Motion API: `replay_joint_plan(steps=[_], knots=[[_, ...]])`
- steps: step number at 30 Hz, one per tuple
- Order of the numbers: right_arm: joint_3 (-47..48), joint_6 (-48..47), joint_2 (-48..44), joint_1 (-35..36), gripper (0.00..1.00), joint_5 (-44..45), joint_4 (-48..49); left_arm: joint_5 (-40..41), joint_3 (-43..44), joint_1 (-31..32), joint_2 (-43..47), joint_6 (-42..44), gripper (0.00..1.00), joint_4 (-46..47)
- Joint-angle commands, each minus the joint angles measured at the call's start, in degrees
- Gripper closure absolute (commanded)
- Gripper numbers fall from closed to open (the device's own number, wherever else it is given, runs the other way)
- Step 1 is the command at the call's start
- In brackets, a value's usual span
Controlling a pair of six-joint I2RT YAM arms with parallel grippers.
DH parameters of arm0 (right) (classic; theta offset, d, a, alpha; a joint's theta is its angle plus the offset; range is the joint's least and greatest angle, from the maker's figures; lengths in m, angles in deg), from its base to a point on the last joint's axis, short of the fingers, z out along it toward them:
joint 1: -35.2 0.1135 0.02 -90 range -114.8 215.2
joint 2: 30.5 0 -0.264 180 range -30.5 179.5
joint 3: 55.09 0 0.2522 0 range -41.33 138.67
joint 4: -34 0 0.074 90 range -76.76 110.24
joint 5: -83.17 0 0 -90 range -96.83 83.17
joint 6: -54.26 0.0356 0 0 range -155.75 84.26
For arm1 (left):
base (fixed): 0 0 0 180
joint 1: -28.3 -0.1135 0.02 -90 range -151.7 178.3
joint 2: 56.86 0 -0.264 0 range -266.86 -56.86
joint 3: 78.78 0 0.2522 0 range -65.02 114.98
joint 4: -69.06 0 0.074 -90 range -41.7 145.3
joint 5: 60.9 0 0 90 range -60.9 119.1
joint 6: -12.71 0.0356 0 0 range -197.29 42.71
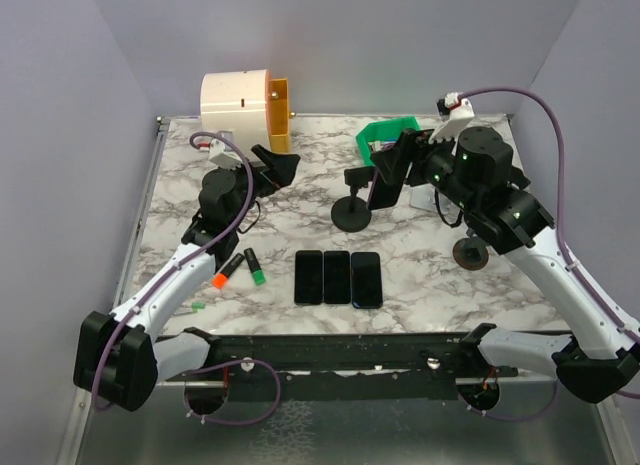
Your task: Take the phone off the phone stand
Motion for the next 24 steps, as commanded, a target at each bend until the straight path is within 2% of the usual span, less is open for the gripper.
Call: replay_joint_plan(steps=[1,3,7,12,17,24], knots=[[2.94,0.81,0.98,-0.12,1.0,3.31,-0.88,-16.01,0.08,0.72,3.88,8.9,0.01,4.64],[3.36,1.53,1.87,-0.13,1.0,3.15,-1.48,-21.7,-1.22,3.35,5.23,12.34,0.01,8.33],[3.42,3.67,3.89,-0.08,1.0,2.37,-2.18,-28.22,-1.61,8.78,6.62,20.57,0.02,8.76],[4.22,6.05,6.13,-0.01,1.0,0.98,-2.71,-33.44,-1.02,12.31,6.98,22.9,0.01,8.76],[5.41,8.14,7.57,-0.04,1.0,-1.94,-2.61,-34.86,0.98,14.66,5.87,24.21,0.02,8.4],[5.71,9.67,8.34,-0.01,1.0,-4.07,-2.21,-28.44,2.17,16.05,4.72,27.17,0.15,5.48]])
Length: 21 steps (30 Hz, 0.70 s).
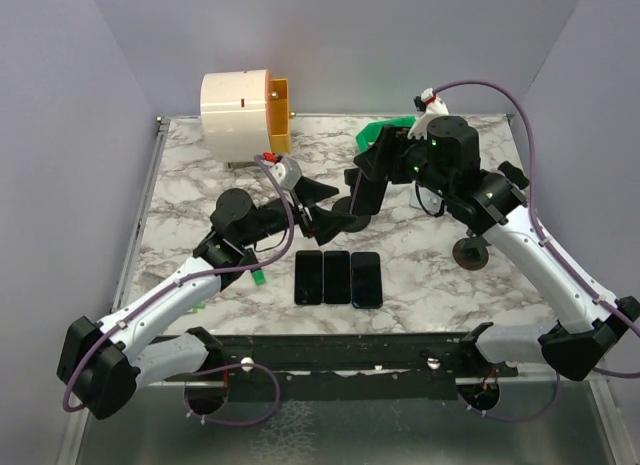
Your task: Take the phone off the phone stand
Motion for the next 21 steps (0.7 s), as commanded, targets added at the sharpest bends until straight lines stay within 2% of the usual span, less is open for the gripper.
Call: replay_joint_plan(steps=[1,3,12,17,21], knots=[[2.44,2.14,0.32,0.01,1.0,-2.98,1.72,5.19,2.33,0.71,-1.32,2.84,0.19,-1.35],[2.69,2.24,0.5,0.01,1.0,-3.45,1.62,8.28,2.68,0.92,-1.94,2.58,0.22,-2.17],[2.6,2.66,0.45,0.1,1.0,-4.07,1.88,10.18,7.3,2.88,-5.99,2.64,0.39,-4.74],[2.69,2.44,0.15,0.1,1.0,-3.29,1.43,11.67,8.81,5.13,-7.19,4.54,0.47,-5.73],[2.98,2.22,0.0,0.1,1.0,-3.03,1.15,15.98,11.43,8.22,-9.23,7.49,0.53,-10.31]])
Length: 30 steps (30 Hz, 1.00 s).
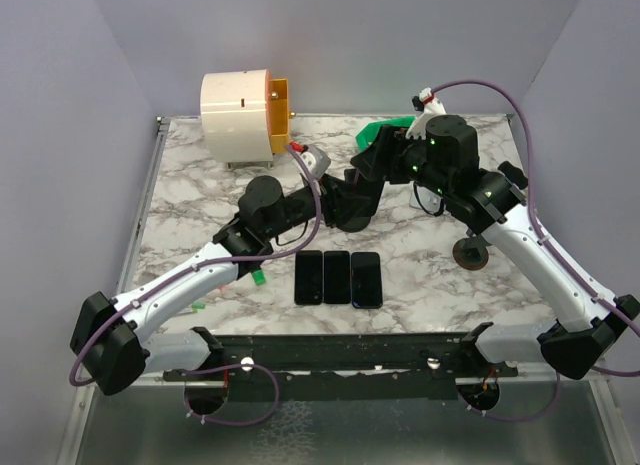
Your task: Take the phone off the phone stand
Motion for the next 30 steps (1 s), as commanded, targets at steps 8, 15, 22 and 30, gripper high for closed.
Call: replay_joint_plan(steps=[8,15,22,30], knots=[[2.59,0.03,-0.44,0.07,1.0,0.18,0.28,12.6,7.45,6.62,-4.13,5.81,0.6,-10.92],[2.15,-0.35,-1.08,0.07,1.0,0.64,0.41,15.34,7.73,6.64,-4.54,4.59,0.66,-10.83],[2.05,-0.45,-1.37,0.07,1.0,1.23,0.37,15.6,7.69,6.63,-4.99,3.04,0.69,-9.8],[1.69,-0.55,-1.54,0.07,1.0,1.04,0.68,14.98,6.8,6.63,-4.62,2.86,0.77,-8.72]])
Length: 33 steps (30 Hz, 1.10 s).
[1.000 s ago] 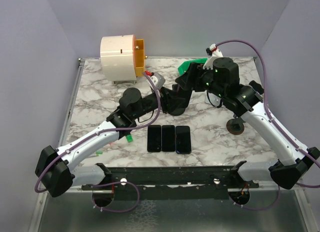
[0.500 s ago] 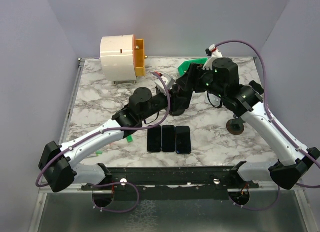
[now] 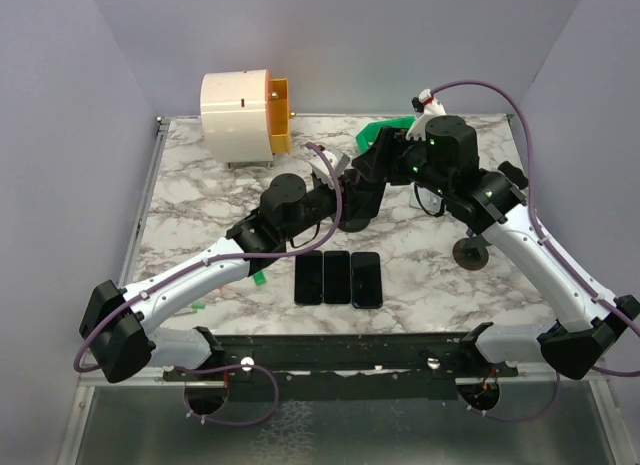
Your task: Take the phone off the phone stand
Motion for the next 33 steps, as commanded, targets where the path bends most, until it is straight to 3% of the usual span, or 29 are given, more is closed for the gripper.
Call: replay_joint_plan(steps=[1,9,15,22,33], knots=[[1.58,-0.21,-1.46,0.1,1.0,0.73,1.95,0.85,0.43,0.38,0.19,-0.46,0.79,1.0],[1.08,-0.5,-1.92,0.14,1.0,0.16,2.33,0.14,-0.14,0.38,0.26,-0.84,0.85,1.01],[0.34,-0.87,-2.84,0.1,1.0,-1.07,3.37,-3.25,-2.13,0.17,1.21,-2.67,0.73,3.82],[0.7,-0.96,-2.83,0.1,1.0,-1.69,3.37,-4.3,-2.14,-0.31,1.52,-3.76,0.72,4.02],[-1.04,-1.0,-4.24,0.1,0.99,-4.98,4.99,-6.78,-4.04,-1.02,2.69,-6.3,1.0,7.11]])
